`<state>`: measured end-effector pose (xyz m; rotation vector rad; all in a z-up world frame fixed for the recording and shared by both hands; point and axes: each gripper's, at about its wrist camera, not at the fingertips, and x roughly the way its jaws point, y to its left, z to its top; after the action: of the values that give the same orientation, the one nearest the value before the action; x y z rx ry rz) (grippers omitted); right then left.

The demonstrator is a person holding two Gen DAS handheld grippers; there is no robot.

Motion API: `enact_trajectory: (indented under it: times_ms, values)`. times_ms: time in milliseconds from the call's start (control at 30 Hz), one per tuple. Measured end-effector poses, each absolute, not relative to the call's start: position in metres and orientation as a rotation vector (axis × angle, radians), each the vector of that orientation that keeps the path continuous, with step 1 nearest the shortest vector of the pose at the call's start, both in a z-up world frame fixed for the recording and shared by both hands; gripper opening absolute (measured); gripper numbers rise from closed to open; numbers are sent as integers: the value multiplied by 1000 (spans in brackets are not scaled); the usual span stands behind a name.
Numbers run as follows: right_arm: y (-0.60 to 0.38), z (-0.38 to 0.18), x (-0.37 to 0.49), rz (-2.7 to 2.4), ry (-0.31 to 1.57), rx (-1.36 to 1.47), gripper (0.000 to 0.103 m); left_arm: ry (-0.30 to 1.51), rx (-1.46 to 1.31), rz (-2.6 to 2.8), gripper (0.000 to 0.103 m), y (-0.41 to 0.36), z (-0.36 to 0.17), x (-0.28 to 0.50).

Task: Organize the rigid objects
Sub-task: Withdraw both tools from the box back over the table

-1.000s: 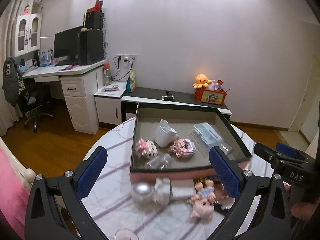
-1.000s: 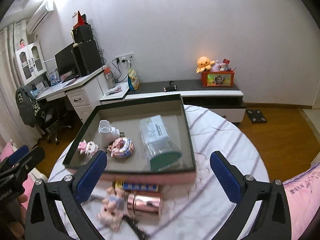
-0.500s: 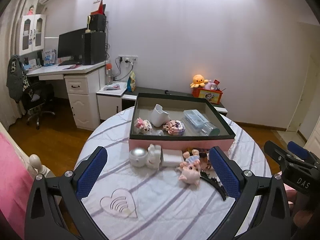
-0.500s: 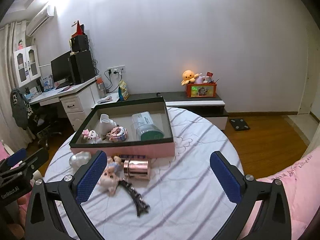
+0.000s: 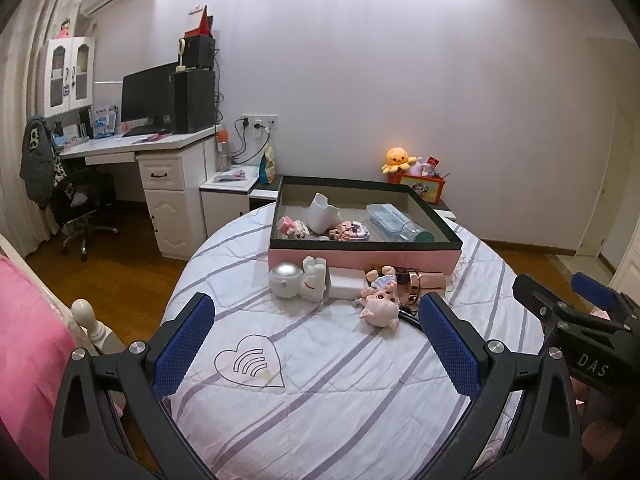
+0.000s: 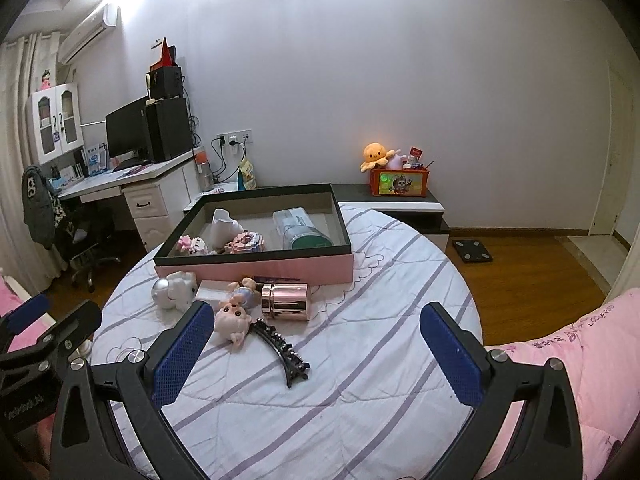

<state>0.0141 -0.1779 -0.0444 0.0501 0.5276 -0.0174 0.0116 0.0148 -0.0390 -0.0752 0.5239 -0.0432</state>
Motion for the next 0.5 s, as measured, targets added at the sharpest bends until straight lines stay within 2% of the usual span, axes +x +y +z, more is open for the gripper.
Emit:
enact_trajectory:
  times_ms: [500]
  values:
    - [-178, -45, 15, -15, 536, 41, 103, 536, -76, -56, 103, 12, -41, 14]
